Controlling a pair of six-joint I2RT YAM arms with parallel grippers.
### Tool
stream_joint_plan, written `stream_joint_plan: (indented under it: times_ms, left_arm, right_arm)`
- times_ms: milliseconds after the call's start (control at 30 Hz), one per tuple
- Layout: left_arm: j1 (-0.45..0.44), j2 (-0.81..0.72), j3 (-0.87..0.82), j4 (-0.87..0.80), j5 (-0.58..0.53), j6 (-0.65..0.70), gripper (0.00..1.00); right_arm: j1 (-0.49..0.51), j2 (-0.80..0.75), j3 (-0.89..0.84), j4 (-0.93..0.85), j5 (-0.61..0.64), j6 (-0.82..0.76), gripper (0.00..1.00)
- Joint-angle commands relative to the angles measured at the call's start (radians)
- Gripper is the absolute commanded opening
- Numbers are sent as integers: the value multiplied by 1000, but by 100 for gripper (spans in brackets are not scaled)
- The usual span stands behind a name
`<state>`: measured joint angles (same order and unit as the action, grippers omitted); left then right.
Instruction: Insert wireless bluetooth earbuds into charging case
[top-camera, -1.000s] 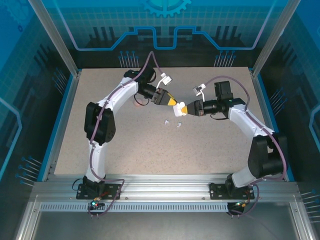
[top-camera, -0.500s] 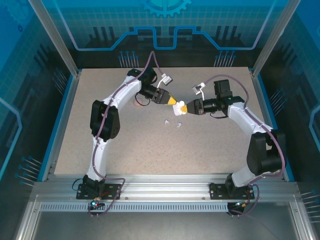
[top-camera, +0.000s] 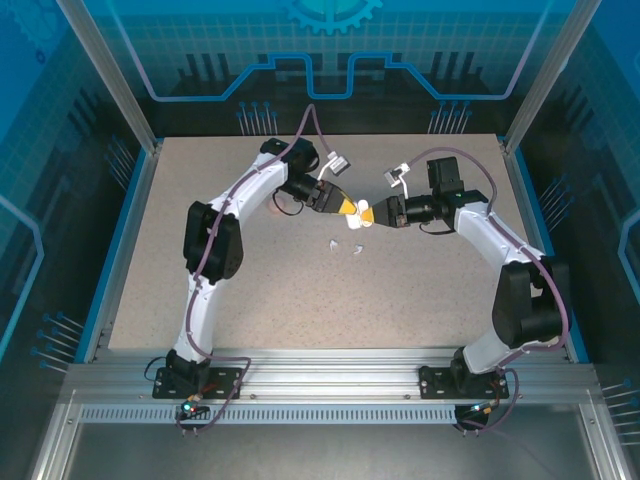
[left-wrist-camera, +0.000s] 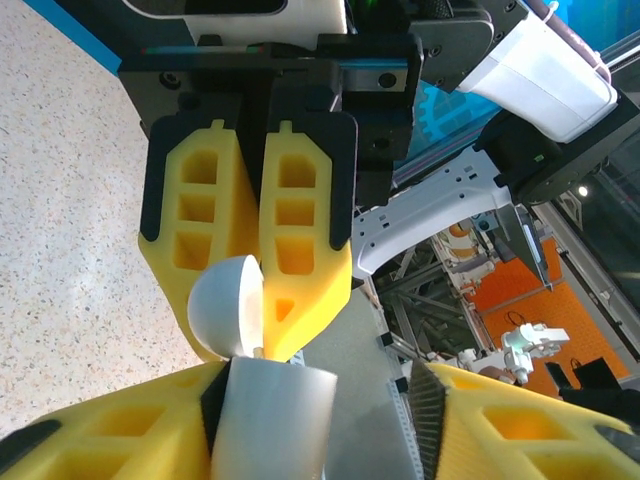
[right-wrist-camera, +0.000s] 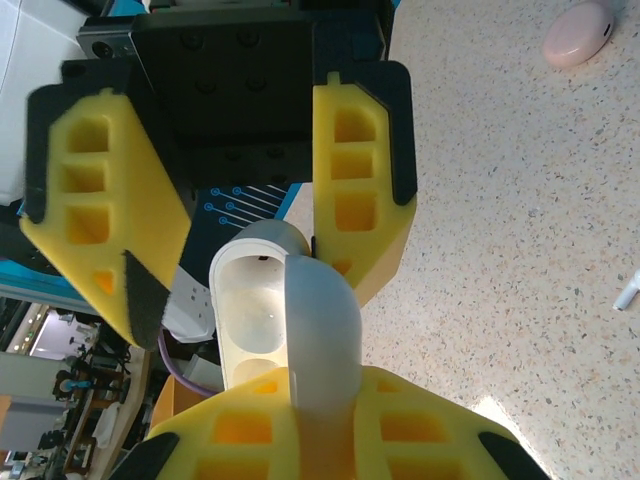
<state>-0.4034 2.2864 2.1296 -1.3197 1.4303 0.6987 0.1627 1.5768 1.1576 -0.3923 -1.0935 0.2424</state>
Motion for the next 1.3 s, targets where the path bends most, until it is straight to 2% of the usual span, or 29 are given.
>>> stream_joint_plan:
  times_ms: [0, 300, 467, 600, 833, 933, 1033, 1267]
  left_arm:
    - [-6, 22, 34, -53, 33, 54, 46]
    - [-8, 34, 40, -65, 37, 63, 26]
    - [-7, 40, 50, -72, 41, 59, 10]
    - [-6, 37, 55, -73, 40, 59, 0]
    - [11, 16, 52, -56, 24, 32, 0]
    - [11, -28, -1, 84, -44, -101, 0]
    - [5, -116, -132, 360, -195, -325, 0]
    - [-3, -235, -245, 590, -434, -501, 0]
  right_arm:
    - [-13, 6, 25, -5, -12, -3, 10]
    - [-13, 6, 33, -7, -7, 0, 10]
    - [-14, 3, 44, -8, 1, 4, 11]
    - [-16, -16, 51, 8, 40, 36, 25]
    - [-32, -111, 56, 55, 122, 128, 57]
    - [-38, -159, 52, 55, 162, 154, 63]
    - [-43, -198, 40, 61, 208, 183, 64]
    - [-55, -300, -31, 80, 365, 279, 65]
